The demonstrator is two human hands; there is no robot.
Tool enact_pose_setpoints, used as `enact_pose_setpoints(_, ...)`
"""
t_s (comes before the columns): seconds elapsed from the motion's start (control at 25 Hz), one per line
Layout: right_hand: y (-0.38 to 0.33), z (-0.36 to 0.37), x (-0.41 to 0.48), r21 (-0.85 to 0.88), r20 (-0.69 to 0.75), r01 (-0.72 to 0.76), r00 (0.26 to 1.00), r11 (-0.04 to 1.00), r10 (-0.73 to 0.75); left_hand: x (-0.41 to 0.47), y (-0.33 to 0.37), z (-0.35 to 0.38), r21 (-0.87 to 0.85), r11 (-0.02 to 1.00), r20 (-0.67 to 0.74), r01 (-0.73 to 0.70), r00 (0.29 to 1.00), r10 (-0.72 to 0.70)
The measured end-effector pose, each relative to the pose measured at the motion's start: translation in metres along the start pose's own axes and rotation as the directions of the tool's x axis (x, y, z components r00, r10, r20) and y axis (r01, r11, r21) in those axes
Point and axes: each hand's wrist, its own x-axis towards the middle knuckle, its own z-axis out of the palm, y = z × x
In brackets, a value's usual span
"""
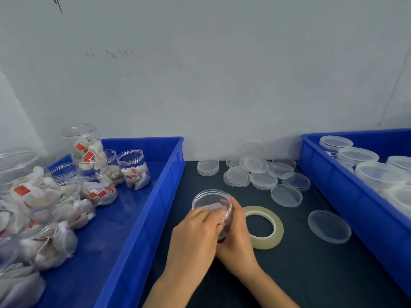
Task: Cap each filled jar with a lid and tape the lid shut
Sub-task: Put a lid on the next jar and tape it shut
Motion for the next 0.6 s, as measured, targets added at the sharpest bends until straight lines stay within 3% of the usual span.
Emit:
enact_pose_setpoints(0.08,0.005,-0.008,0.002,-0.03,-0.014,-0.013,1.0,0.999,0.012,0.006,-0.014,0.007,-0.283,0.955,-0.022,0.088,0.995,-0.098)
enact_pose_setpoints(0.16,0.005,-0.01,0.002,-0.071,-0.024,-0.021,1.0,0.997,0.02,0.02,-0.028,0.017,-0.616,0.755,-0.061,0.225,0.942,-0.331)
enact_pose_setpoints(0.24,0.004,-0.01,0.0,-0.125,-0.062,-0.015,0.998,0.992,0.008,0.043,-0.047,0.035,-0.729,0.603,-0.09,0.325,0.827,-0.554)
enact_pose_setpoints(0.28,0.003,-0.011,-0.002,-0.136,-0.079,-0.005,0.997,0.991,-0.006,0.058,-0.055,0.046,-0.739,0.563,-0.043,0.369,0.808,-0.587)
enact_pose_setpoints(0.32,0.003,-0.012,-0.003,-0.133,-0.092,0.006,0.996,0.991,-0.018,0.072,-0.062,0.056,-0.725,0.554,0.042,0.41,0.829,-0.558)
enact_pose_setpoints(0.4,0.004,-0.014,-0.003,-0.116,-0.105,0.021,0.994,0.993,-0.034,0.1,-0.072,0.08,-0.625,0.656,0.212,0.424,0.9,-0.38)
enact_pose_setpoints(0.48,0.008,-0.015,-0.003,-0.1,-0.1,0.048,0.993,0.994,-0.058,0.123,-0.078,0.104,-0.467,0.833,0.308,0.296,0.938,-0.161)
enact_pose_setpoints(0.6,0.013,-0.014,-0.002,-0.068,-0.086,0.075,0.993,0.995,-0.081,0.141,-0.082,0.137,-0.15,0.989,0.429,-0.013,0.9,0.077)
